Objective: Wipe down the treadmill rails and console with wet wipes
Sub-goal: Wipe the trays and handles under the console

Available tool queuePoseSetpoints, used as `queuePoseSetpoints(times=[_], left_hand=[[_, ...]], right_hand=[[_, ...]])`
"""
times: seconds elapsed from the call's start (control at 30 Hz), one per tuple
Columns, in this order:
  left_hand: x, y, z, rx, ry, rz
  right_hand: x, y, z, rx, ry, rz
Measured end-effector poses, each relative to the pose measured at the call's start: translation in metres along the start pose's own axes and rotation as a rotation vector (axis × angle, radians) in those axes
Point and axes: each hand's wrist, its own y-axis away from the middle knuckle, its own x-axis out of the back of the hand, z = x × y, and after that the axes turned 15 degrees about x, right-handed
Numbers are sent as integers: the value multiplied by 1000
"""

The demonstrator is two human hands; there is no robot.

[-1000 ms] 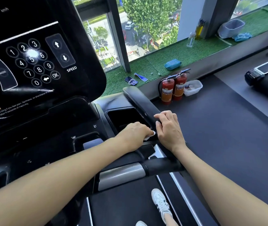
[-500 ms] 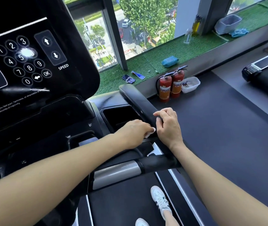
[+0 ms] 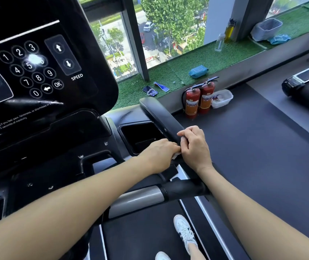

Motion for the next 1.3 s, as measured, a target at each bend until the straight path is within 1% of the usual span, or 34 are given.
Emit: queuePoseSetpoints(times=[0.13,0.2,0.27,0.37,0.47,0.53,0.6,0.67,0.8,1.0,1.07,1.17,1.2,1.3], left_hand=[[14,3,-8,43,10,-12],[24,9,-21,82,64,-21],[27,13,-33,149,173,25],[23,7,-39,352,456,191],[13,-13,-34,556,604,336],[6,-28,-30,660,652,371],[-3,-40,-26,731,709,360],[-9,-47,-20,752,746,344],[-9,-49,-15,732,808,348],[-7,-57,-18,785,792,372],[-9,-54,-16,746,792,365],[-15,-45,-10,660,775,311],[-13,-46,-12,673,766,314],[-1,-61,-27,794,809,374]], right_hand=[[1,0,1,-10,-9,10],[0,0,0,-13,-4,4],[0,0,1,-13,-7,1],[1,0,2,-20,-17,10],[0,0,2,-11,-16,10],[0,1,2,-1,-14,10],[-1,2,2,15,-8,-3],[-1,2,1,35,0,-18],[-1,3,1,40,-7,-6],[-2,3,1,35,-19,8],[-3,3,0,37,-24,9],[-3,3,0,35,-19,9],[-4,3,0,33,-19,10],[-3,3,1,18,-25,17]])
